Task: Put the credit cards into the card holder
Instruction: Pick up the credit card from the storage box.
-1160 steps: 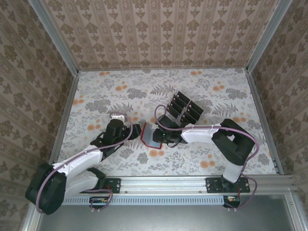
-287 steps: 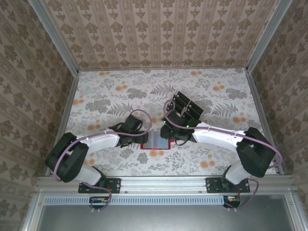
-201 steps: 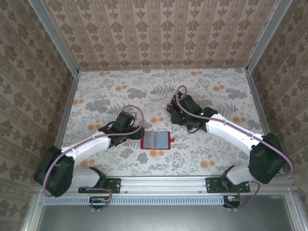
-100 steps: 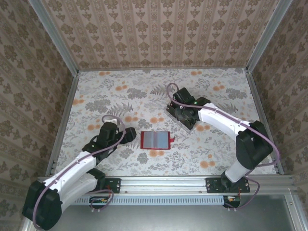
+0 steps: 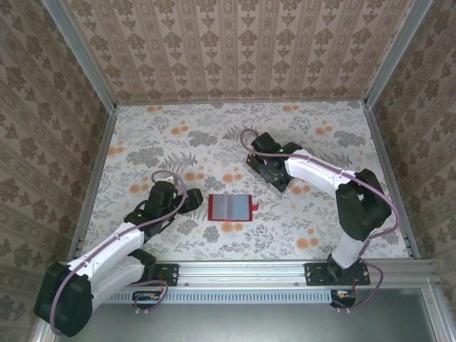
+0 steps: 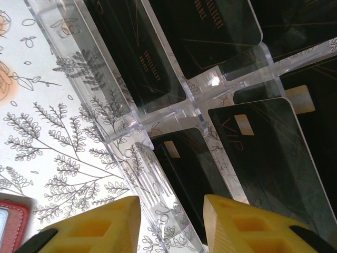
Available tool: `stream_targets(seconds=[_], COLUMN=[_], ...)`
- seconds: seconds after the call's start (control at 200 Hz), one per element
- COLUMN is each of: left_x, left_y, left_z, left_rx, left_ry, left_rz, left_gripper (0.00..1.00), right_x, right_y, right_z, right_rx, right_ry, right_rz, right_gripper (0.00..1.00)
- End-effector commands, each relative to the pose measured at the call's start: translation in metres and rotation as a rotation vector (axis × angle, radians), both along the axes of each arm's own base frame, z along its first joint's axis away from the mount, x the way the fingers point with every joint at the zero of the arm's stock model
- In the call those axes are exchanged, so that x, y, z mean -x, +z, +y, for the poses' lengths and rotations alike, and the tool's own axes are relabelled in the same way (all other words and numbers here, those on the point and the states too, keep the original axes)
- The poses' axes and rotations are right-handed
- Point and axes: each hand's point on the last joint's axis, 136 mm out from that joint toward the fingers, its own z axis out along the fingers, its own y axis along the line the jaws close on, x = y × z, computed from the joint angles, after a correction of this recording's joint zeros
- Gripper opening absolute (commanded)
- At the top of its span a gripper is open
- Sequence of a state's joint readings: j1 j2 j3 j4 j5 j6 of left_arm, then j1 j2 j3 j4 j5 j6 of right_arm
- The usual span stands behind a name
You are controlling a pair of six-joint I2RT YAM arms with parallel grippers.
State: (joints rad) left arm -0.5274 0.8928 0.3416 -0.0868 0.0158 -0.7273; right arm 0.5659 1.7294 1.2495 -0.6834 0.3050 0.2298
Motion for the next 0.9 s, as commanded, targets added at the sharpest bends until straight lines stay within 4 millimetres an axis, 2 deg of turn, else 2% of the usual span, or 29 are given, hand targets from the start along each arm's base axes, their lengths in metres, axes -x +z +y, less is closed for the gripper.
stream_targets(seconds=[0.0, 0.405, 0.89], left_x=[-0.004, -0.006, -0.008], left_y=[0.004, 0.004, 0.006], left_z=[-0.001, -0.002, -0.003], left_rx=[0.027, 0.025, 0.026], left_ry=[0.012, 0.014, 0.014], left_rz=[-0.009, -0.012, -0.018], left_gripper=[0.98, 0.98, 0.99], right_x=[0.005, 0.009, 0.017], right_y=[-0.010, -0.031, -0.029], right_z=[-0.008, -0.012, -0.016], right_rx=[0.067, 0.103, 0.096], right_ry=[0.007, 0.010, 0.006], right_rz=[0.027, 0.067, 0.072], right_gripper=[0.38, 0.35, 0.25])
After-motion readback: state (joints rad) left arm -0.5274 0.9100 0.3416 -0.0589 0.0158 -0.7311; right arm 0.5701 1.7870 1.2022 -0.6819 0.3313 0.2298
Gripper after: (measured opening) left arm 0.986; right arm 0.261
